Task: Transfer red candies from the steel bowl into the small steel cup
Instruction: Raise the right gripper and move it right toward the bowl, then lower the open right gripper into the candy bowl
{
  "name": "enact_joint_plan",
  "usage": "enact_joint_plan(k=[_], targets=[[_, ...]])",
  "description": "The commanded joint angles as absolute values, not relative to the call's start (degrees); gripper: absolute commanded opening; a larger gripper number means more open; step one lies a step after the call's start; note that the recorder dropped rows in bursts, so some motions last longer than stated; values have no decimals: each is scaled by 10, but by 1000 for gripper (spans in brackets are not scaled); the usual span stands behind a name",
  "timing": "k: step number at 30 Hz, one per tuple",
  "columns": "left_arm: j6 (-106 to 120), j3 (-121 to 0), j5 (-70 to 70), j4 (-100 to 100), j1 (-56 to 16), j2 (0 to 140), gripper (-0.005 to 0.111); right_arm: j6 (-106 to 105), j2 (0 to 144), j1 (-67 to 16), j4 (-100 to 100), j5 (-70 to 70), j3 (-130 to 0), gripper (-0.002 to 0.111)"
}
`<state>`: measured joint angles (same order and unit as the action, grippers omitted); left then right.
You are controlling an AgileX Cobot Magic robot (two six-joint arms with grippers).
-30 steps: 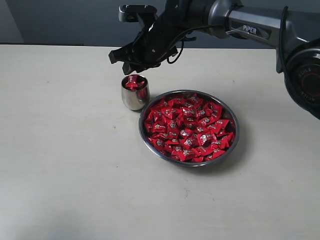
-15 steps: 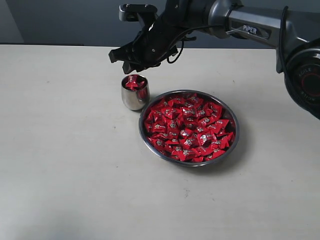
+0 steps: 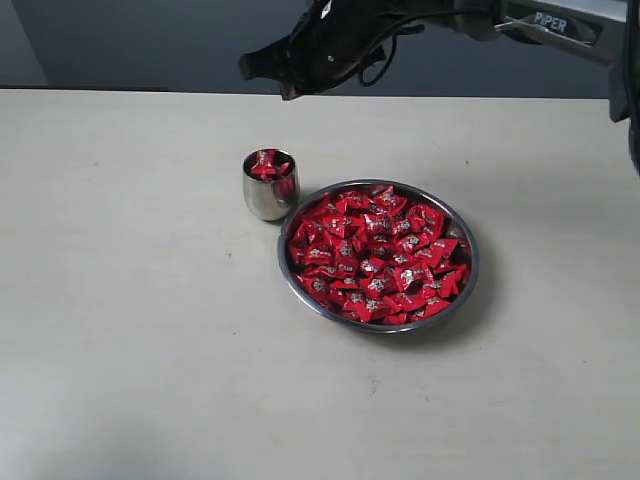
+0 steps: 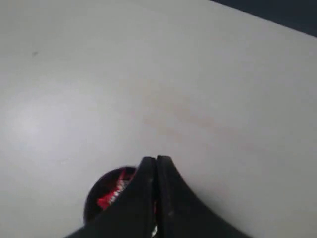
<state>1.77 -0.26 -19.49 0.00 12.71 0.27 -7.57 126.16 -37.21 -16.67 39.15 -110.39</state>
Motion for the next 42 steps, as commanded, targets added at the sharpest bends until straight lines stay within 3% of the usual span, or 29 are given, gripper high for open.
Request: enact_joint_plan(k=[1,16,32,34,38,42], targets=[[17,0,-189,-3,124,0,0,-54,1215,-341,-145,356,-1029,0],[17,0,-189,-3,124,0,0,-55,985,-227,-129,192,-644,0],[17,0,-189,-3,124,0,0,-285,1069,-336,-78,281,-659,0],[17,0,-189,-3,124,0,0,-285,1069,-338,-77,290,-659,8],[17,0,-189,-3,124,0,0,-285,1069,-338,-90,297,-659,39],[17,0,-189,-3,124,0,0,-285,1073,-355,-100,300,-659,35]])
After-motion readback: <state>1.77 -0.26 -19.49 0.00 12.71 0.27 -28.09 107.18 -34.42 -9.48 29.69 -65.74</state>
